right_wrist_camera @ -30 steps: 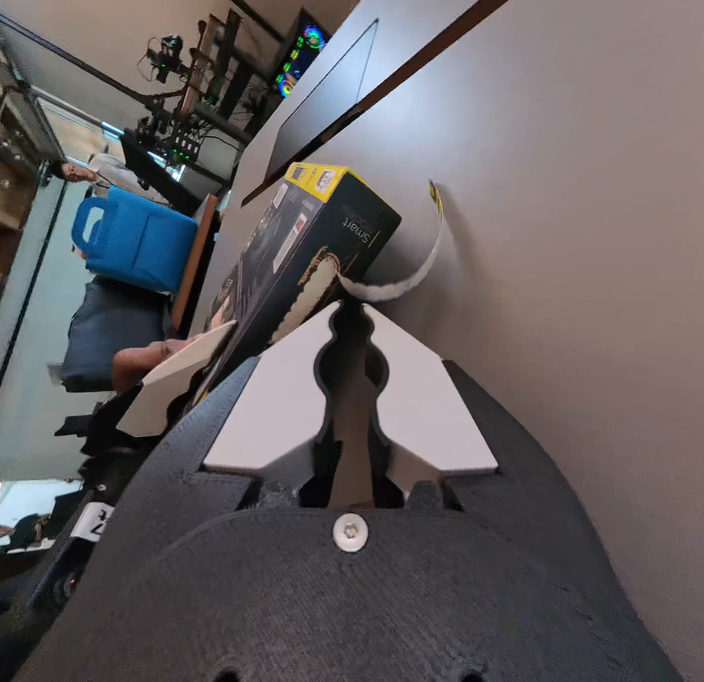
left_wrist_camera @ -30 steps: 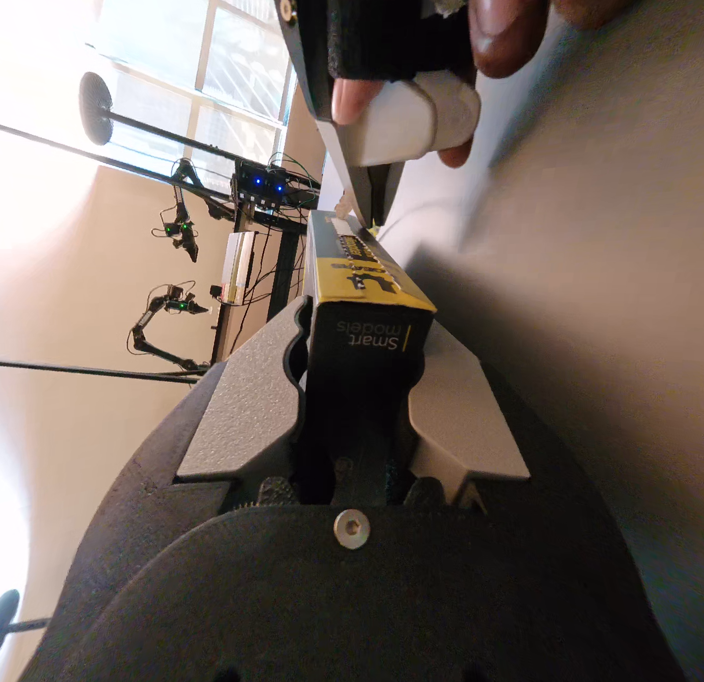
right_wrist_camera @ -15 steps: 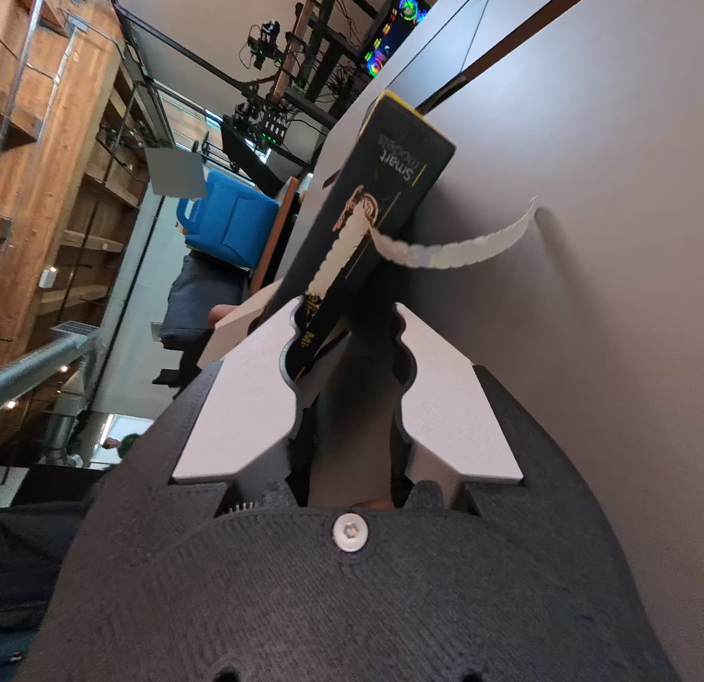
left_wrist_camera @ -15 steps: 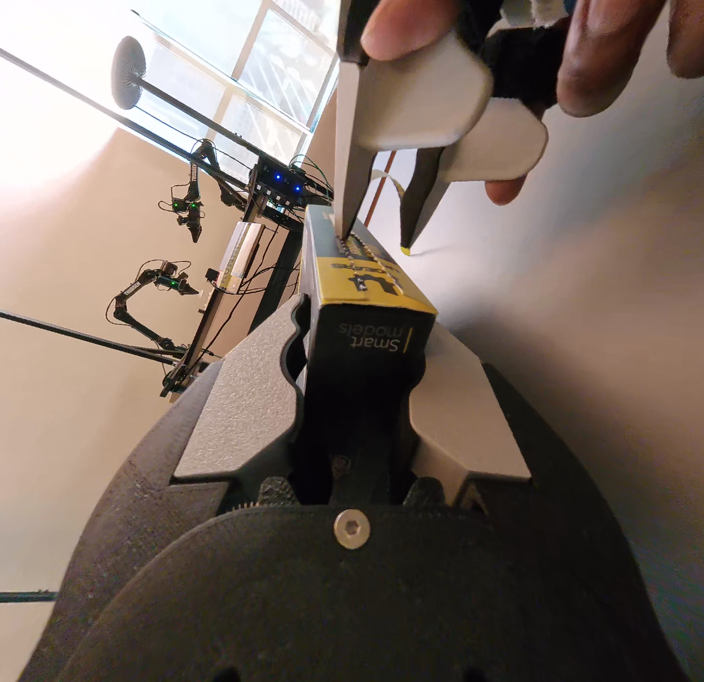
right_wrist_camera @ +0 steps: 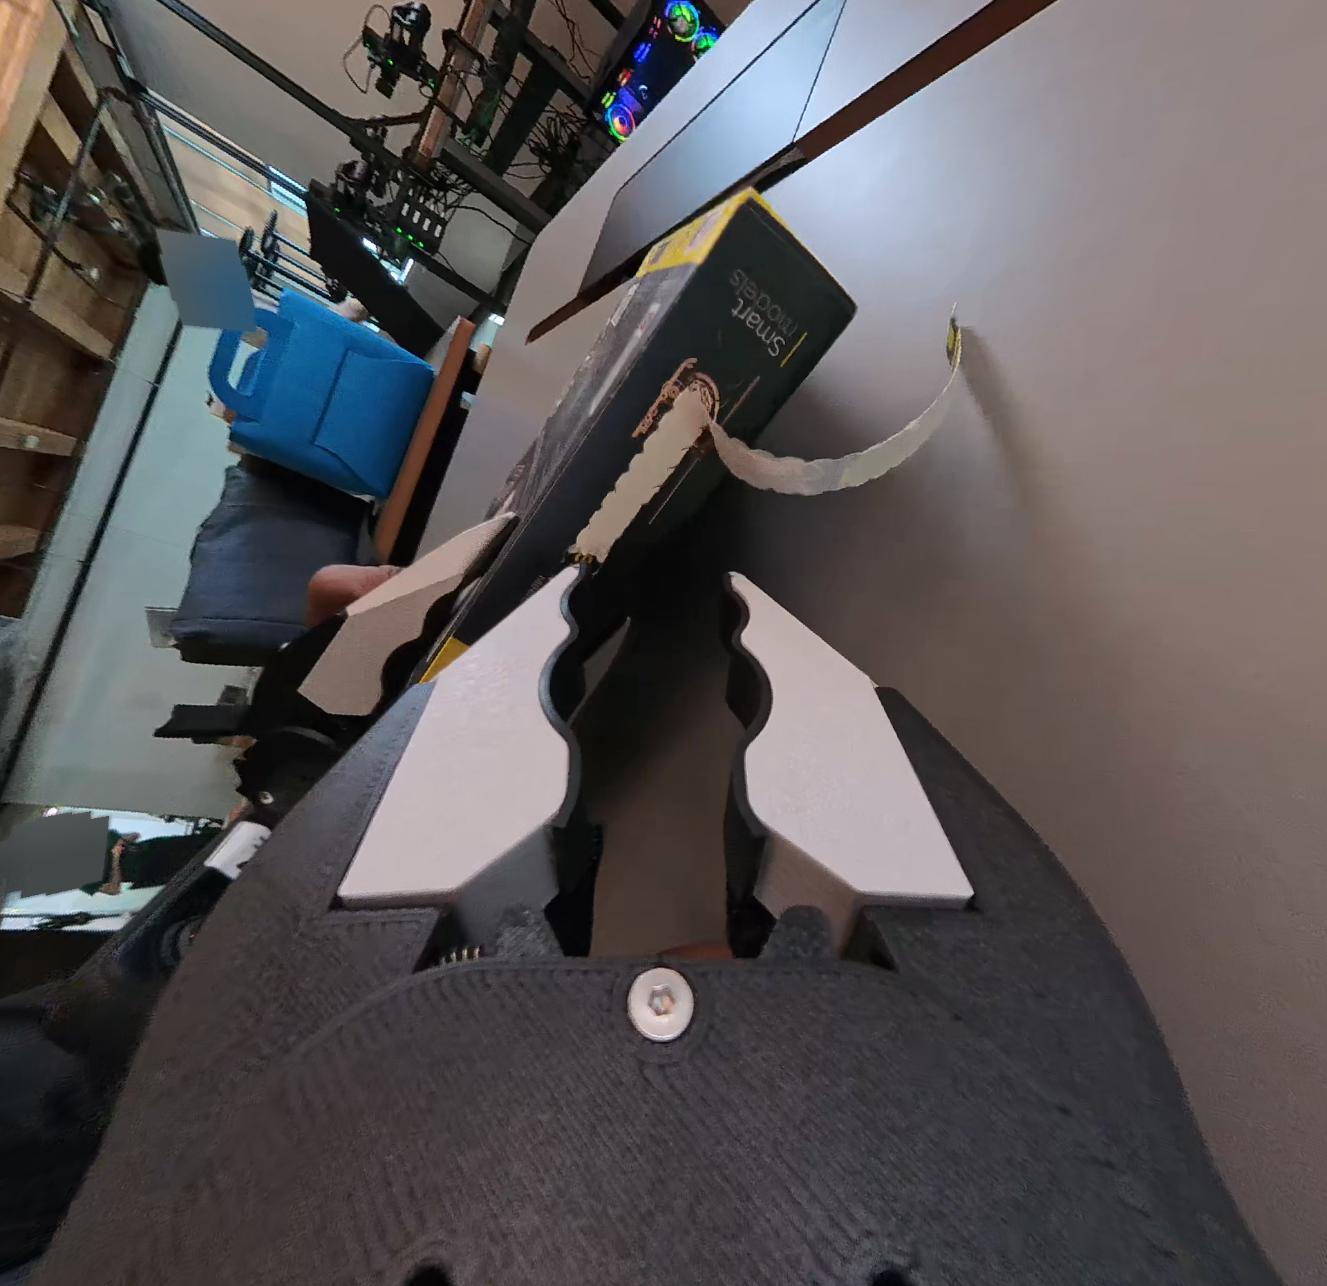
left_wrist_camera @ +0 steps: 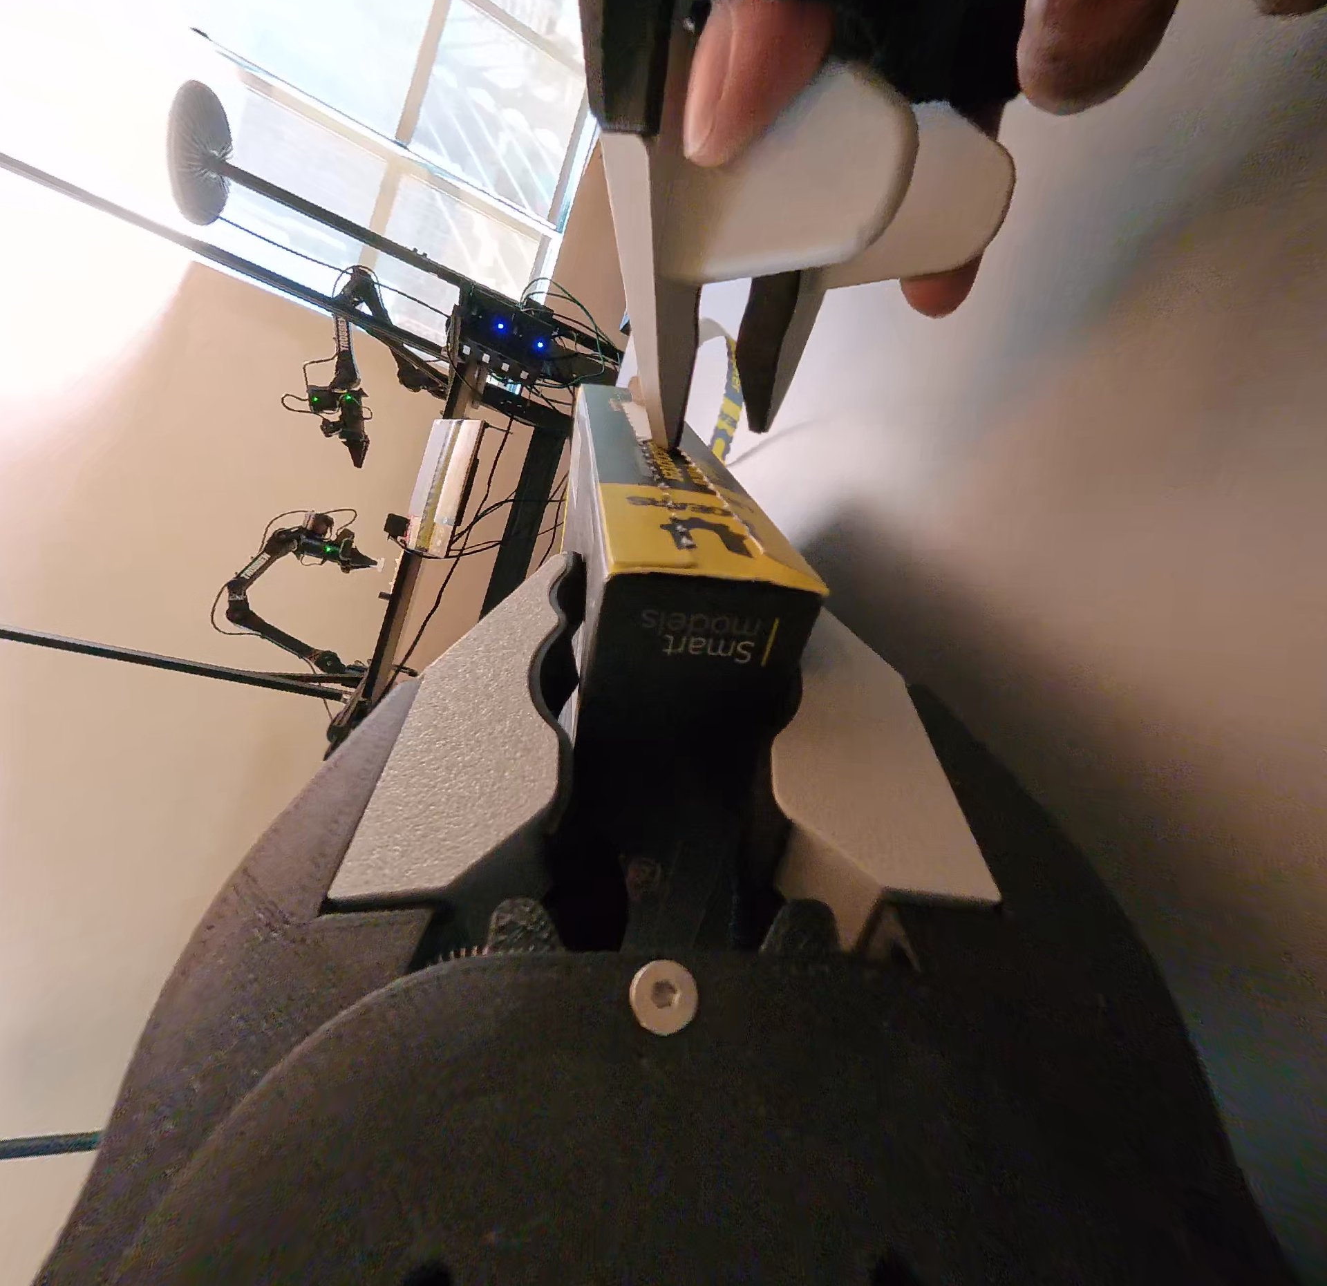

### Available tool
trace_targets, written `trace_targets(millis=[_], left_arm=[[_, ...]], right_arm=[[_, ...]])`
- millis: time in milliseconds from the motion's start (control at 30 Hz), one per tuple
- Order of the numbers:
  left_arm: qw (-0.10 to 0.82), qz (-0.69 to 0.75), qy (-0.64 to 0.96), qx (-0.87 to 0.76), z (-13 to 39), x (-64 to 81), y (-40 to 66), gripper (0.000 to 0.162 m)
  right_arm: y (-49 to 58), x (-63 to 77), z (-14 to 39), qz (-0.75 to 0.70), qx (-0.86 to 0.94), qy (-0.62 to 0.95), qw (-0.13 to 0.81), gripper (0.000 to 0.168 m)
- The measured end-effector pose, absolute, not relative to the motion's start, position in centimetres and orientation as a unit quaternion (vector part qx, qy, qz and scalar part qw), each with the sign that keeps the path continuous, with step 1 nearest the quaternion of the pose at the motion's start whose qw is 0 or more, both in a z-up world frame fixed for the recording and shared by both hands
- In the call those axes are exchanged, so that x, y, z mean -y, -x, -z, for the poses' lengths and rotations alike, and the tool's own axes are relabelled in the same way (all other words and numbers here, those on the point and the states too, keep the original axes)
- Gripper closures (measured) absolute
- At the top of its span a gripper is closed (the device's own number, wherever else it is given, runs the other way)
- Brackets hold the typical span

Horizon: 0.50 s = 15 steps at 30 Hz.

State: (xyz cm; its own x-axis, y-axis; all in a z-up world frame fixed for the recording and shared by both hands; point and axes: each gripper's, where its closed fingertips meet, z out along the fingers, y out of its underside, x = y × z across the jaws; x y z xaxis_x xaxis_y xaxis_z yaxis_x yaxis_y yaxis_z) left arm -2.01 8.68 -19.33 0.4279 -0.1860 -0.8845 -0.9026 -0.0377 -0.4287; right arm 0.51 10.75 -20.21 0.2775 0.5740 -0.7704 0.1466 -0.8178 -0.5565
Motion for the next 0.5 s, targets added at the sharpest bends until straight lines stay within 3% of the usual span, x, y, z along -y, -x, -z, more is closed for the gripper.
trace_targets(millis=[500], left_arm=[[0.536,-0.335,0.642,-0.434,19.87,-8.61,2.30,0.114]], right_arm=[[-0.64,-10.58,20.66,-0.529,0.269,0.778,0.205,0.142]])
